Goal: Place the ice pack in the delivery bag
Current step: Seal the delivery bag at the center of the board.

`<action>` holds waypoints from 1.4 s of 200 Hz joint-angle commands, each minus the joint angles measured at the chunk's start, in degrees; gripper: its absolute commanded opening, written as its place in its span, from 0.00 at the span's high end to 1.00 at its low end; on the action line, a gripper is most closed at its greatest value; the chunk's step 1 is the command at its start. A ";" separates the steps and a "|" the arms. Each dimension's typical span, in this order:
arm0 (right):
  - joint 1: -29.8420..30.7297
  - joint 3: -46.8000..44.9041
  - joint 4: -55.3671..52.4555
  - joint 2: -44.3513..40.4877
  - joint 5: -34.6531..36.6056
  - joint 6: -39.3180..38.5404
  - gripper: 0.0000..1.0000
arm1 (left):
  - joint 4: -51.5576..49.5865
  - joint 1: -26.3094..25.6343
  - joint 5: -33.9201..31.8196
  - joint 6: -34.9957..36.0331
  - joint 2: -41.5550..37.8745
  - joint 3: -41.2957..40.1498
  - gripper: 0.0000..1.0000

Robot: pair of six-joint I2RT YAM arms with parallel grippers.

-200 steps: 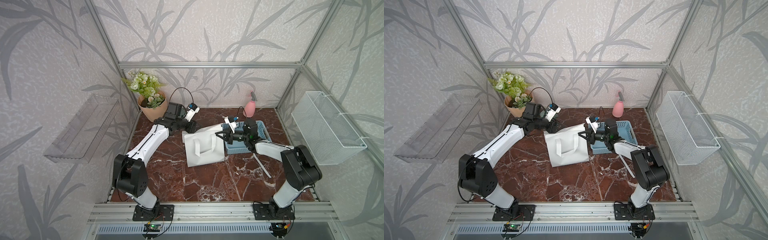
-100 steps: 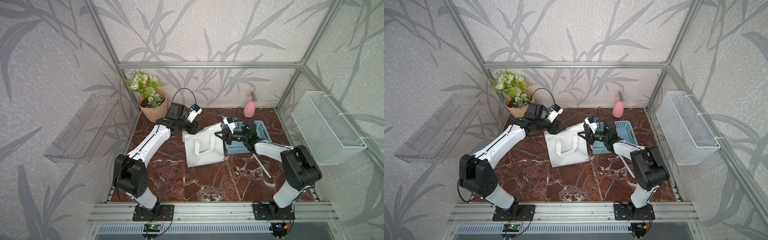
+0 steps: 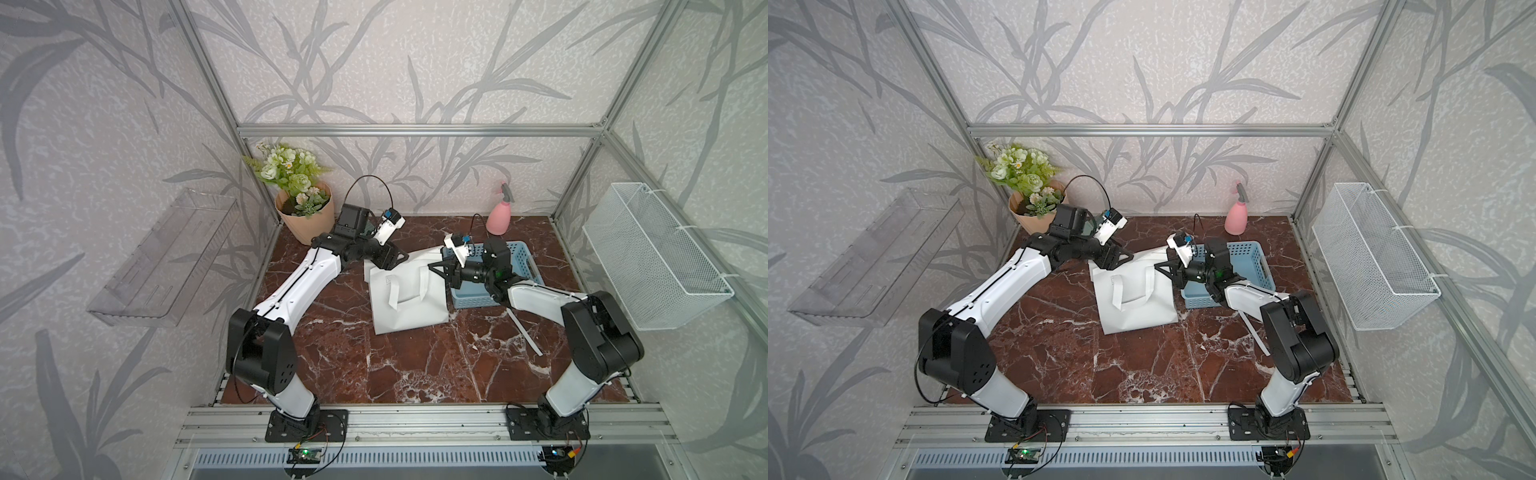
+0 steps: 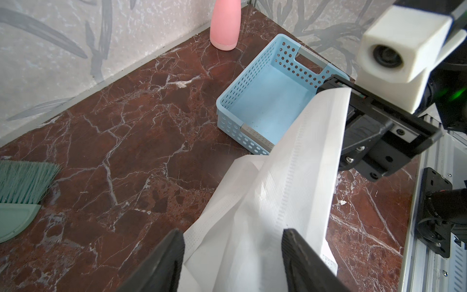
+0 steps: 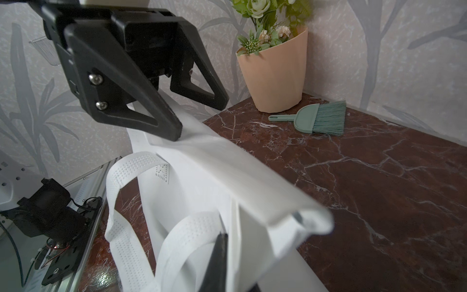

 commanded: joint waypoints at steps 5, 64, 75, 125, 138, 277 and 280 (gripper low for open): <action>0.54 0.95 -1.92 -1.35 1.42 -1.27 1.00 | -1.59 -0.50 -1.20 1.84 0.24 -0.13 0.37; 0.96 0.78 -1.57 -2.01 1.17 -1.04 1.00 | 0.61 -1.65 -8.28 2.86 0.46 -4.09 0.38; 0.98 0.71 -1.52 -2.02 1.11 -0.88 1.00 | 1.40 -1.65 -9.16 2.94 0.20 -4.49 0.39; 1.07 -0.08 -1.29 -2.88 1.09 0.12 0.96 | 4.19 -1.66 -7.92 2.83 -0.87 -6.43 0.47; 0.83 -0.17 -1.31 -3.24 1.20 0.99 0.82 | 4.55 -1.70 -7.25 3.41 -1.38 -7.33 0.47; -1.86 0.85 -6.01 -6.11 0.68 8.64 0.55 | 9.15 -1.83 -8.81 3.73 -5.97 -12.51 0.56; -1.99 0.39 -6.20 -6.67 0.90 8.64 0.52 | 9.11 -1.89 -9.00 3.85 -5.98 -12.50 0.56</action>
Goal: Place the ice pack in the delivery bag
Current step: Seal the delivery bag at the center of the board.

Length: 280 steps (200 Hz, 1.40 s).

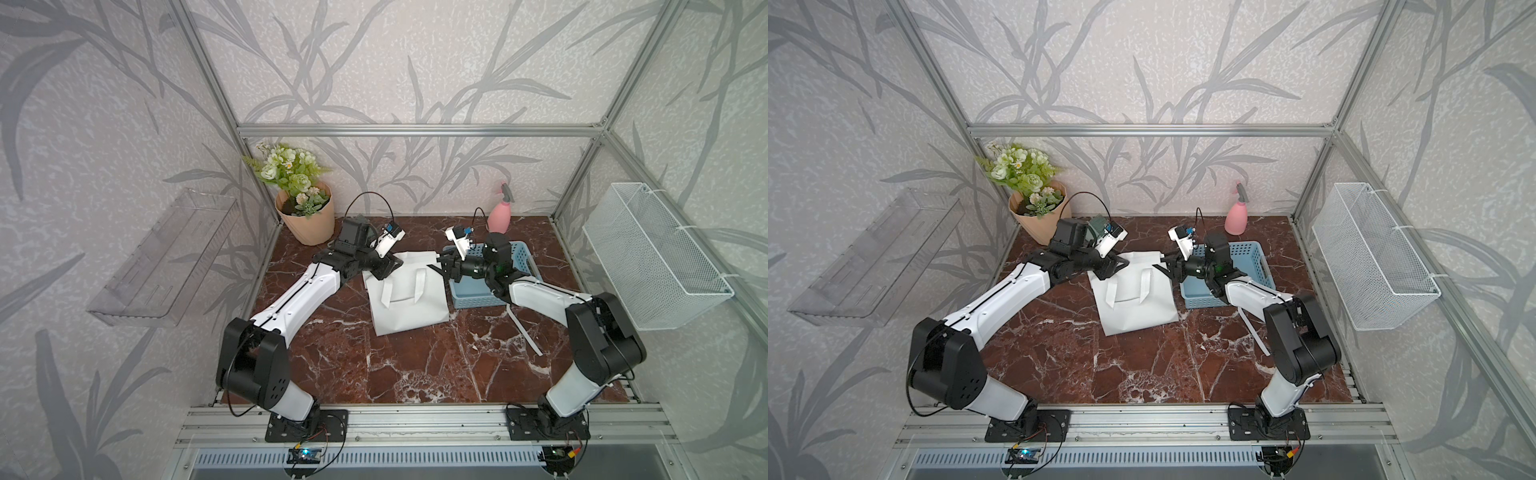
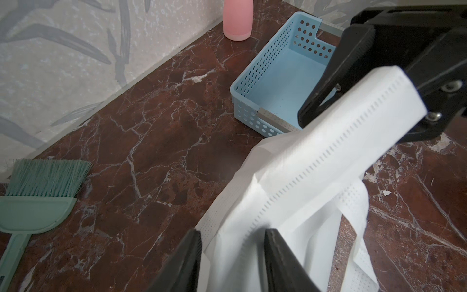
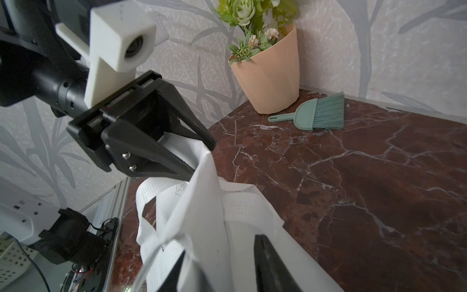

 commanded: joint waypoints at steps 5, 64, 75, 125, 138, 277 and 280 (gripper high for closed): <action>-1.39 -2.76 -3.07 -6.35 0.55 0.10 0.48 | -0.55 -0.41 -2.11 0.20 -1.04 -1.22 0.56; -1.60 -2.34 -8.31 -13.35 0.17 2.29 0.24 | -0.07 -1.20 -3.27 0.04 -0.95 -1.93 0.55; -1.31 -0.71 -7.99 -12.47 0.92 3.93 0.24 | -0.09 -1.33 -3.65 0.04 -0.87 -1.91 0.55; 2.70 7.87 -21.90 -6.93 6.72 -3.16 0.24 | -0.29 -2.29 -5.12 -0.57 -0.63 -0.95 0.55; 3.14 7.90 -21.25 -6.13 6.70 -3.26 0.24 | -0.29 -2.38 -5.07 -0.58 -0.49 -0.96 0.54; 1.69 6.76 -13.93 -1.51 4.97 -0.12 0.75 | -0.90 -2.37 -8.28 -0.75 -2.77 -1.30 0.38; 1.75 6.74 -13.95 -1.50 5.03 -0.03 0.75 | -0.90 -2.38 -8.82 -0.97 -3.12 -1.51 0.37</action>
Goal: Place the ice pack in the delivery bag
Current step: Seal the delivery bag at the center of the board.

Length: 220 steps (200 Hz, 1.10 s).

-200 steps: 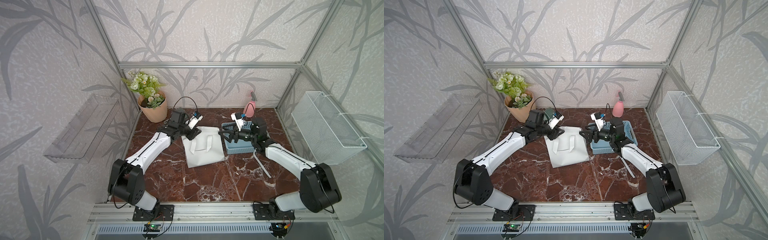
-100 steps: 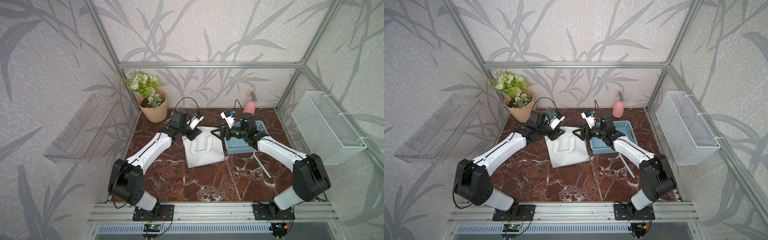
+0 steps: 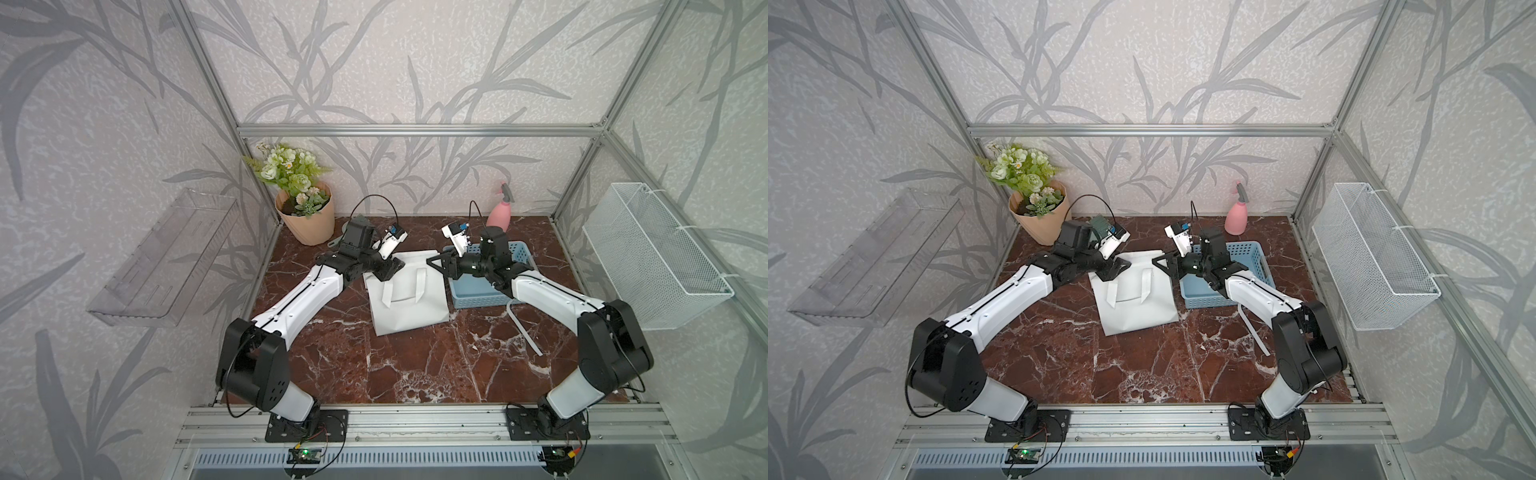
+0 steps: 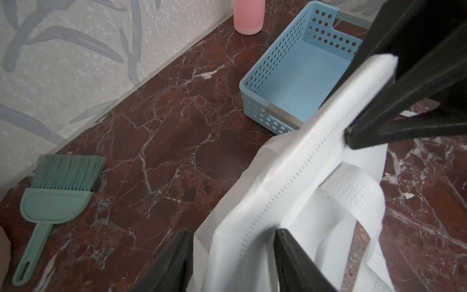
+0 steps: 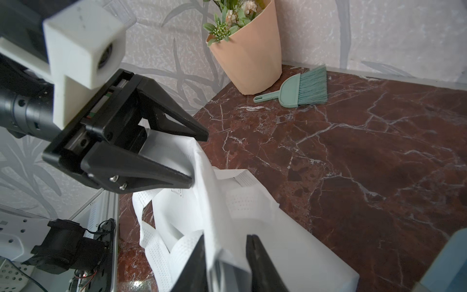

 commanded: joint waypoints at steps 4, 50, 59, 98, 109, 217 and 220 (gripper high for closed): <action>-0.24 0.05 3.43 0.81 -1.36 1.33 0.75 | -1.71 -0.35 -3.72 -1.15 -3.17 -1.15 0.36; -0.59 -0.21 4.84 1.39 -1.88 2.02 0.82 | 3.44 0.22 -7.69 -4.82 -13.21 -11.09 0.29; -0.72 -0.17 5.21 1.54 -2.20 2.20 0.84 | 4.22 0.35 -8.10 -5.15 -15.39 -13.08 0.28; -0.86 -0.15 7.02 2.46 -3.66 3.24 0.91 | 5.60 2.58 -7.34 -6.60 -22.13 -19.07 0.28; -0.86 -0.36 7.92 2.59 -3.71 3.59 0.93 | 6.06 2.87 -7.23 -6.57 -22.74 -19.74 0.28; -1.22 -0.57 10.09 3.10 -5.65 4.97 1.00 | 15.95 7.21 -5.12 -9.39 -29.13 -28.37 0.47; -1.21 -0.54 10.04 3.16 -5.58 4.98 1.00 | 16.62 7.61 -4.41 -9.65 -29.14 -28.58 0.47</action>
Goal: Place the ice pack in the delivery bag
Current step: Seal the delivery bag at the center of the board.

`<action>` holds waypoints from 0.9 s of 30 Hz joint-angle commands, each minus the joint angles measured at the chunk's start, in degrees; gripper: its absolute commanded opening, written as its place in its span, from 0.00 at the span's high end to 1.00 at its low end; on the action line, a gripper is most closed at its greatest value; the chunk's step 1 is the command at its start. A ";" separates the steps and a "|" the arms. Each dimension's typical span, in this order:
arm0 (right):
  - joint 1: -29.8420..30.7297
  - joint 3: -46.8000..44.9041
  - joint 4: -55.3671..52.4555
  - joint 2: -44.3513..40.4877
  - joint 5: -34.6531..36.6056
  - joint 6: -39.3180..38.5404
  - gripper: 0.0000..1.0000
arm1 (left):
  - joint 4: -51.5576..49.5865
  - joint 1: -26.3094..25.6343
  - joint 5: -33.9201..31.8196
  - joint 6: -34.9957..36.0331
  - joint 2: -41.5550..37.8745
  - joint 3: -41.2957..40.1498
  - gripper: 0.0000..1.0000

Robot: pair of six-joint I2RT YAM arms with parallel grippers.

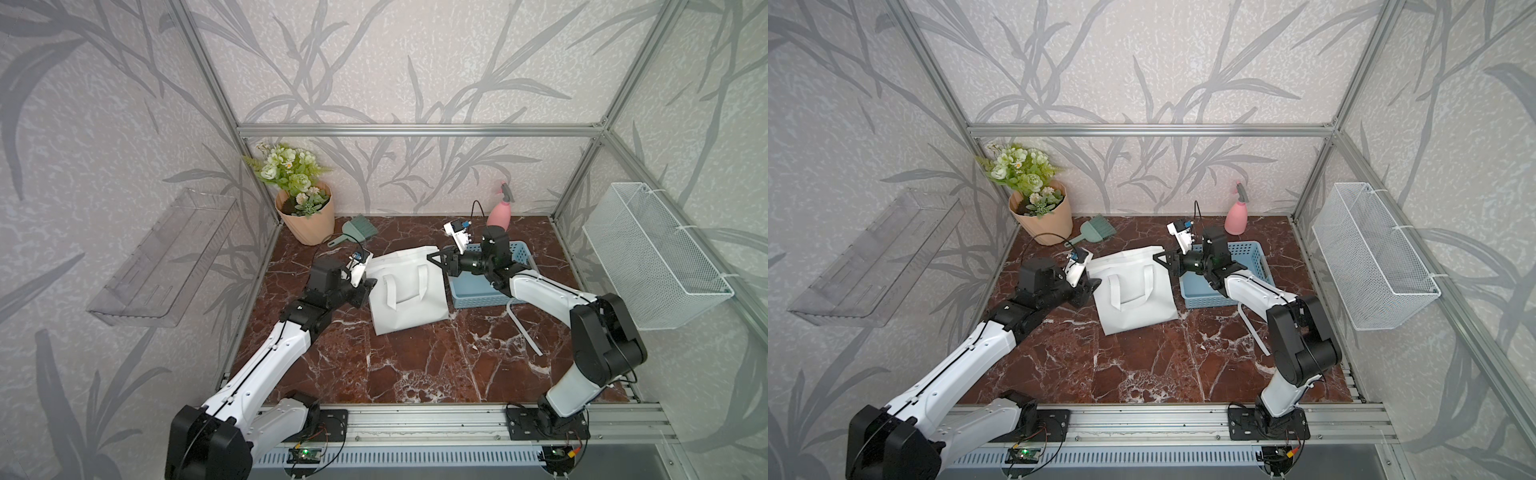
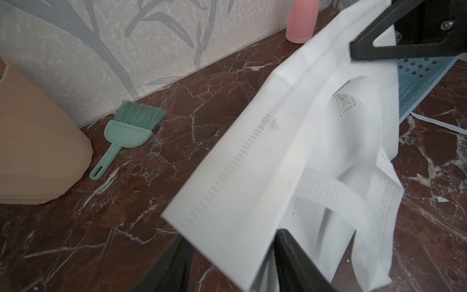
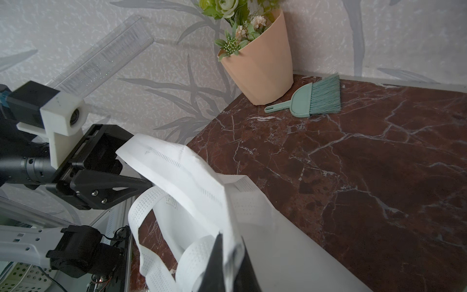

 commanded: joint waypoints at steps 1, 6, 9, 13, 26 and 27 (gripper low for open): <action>-0.23 0.24 2.18 0.65 -0.92 0.43 1.00 | 7.24 2.43 3.63 -2.13 -1.83 -1.88 0.47; -0.23 0.16 1.58 0.45 -1.53 0.45 1.00 | 13.98 6.92 10.88 -4.20 -0.84 -4.04 0.65; -0.23 0.05 1.37 0.17 -1.71 0.44 1.00 | 17.77 7.78 12.79 -5.10 0.48 -4.74 0.66; -0.28 -0.07 1.29 0.01 -2.06 0.48 1.00 | 20.44 8.42 14.72 -5.72 2.68 -4.82 0.54; -0.24 0.03 0.40 -0.45 -2.17 0.14 1.00 | 21.73 9.83 19.70 -6.17 6.72 -4.67 0.84; -0.23 0.06 0.25 -0.54 -1.98 0.11 1.00 | 21.79 9.87 20.01 -6.25 6.93 -4.85 0.84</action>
